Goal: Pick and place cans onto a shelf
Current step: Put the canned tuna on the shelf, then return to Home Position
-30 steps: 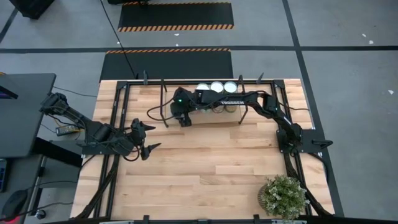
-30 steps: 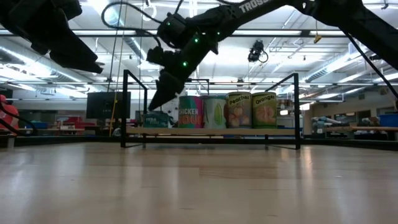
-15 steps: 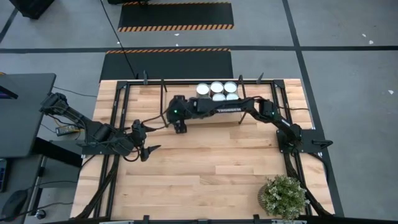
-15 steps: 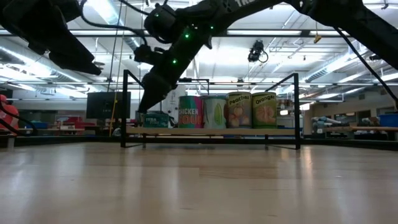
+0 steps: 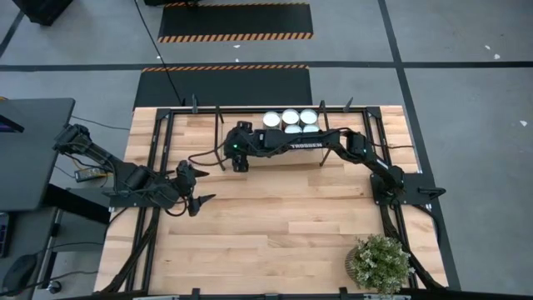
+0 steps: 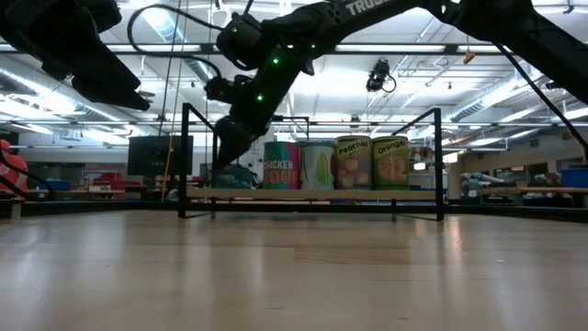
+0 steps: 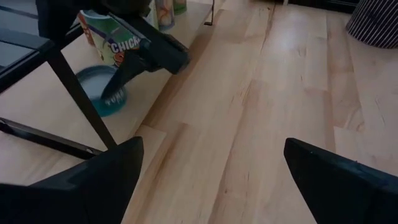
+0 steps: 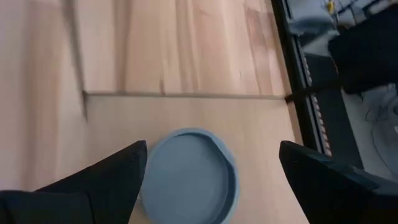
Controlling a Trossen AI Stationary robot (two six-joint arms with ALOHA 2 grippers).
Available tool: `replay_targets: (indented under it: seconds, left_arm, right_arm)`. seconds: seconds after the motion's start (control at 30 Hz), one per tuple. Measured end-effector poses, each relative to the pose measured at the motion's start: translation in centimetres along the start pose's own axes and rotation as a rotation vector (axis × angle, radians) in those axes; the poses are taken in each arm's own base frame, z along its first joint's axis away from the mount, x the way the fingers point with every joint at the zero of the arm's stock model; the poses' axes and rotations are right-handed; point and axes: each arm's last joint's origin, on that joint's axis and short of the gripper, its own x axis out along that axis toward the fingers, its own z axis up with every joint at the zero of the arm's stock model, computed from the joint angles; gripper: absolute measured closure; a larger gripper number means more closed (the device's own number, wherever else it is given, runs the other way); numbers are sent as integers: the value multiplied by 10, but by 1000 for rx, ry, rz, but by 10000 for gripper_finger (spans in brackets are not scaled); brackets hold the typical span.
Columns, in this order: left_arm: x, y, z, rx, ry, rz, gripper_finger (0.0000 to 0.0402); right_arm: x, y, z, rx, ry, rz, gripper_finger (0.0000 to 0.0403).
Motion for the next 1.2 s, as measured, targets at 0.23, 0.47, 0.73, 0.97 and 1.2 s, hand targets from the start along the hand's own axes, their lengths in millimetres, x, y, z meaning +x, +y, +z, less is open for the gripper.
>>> replay_targets:
  seconds: [0.23,0.47,0.73,0.97,1.2]
  left_arm:
    - [0,0,0,3,-1,2,5]
    - [0,0,0,3,-1,3,5]
    - [0,0,-1,-12,6,4,5]
    - [-2,1,0,-70,-2,-6,5]
    - [-10,2,6,-30,-68,-33,5]
  right_arm:
    - [-1,-1,-9,-9,101,-59,30]
    - [-10,3,0,-52,88,-81,30]
    - [-44,1,23,-78,92,-69,30]
    - [-71,8,22,-65,219,-13,30]
    - [-76,24,10,-31,307,64,30]
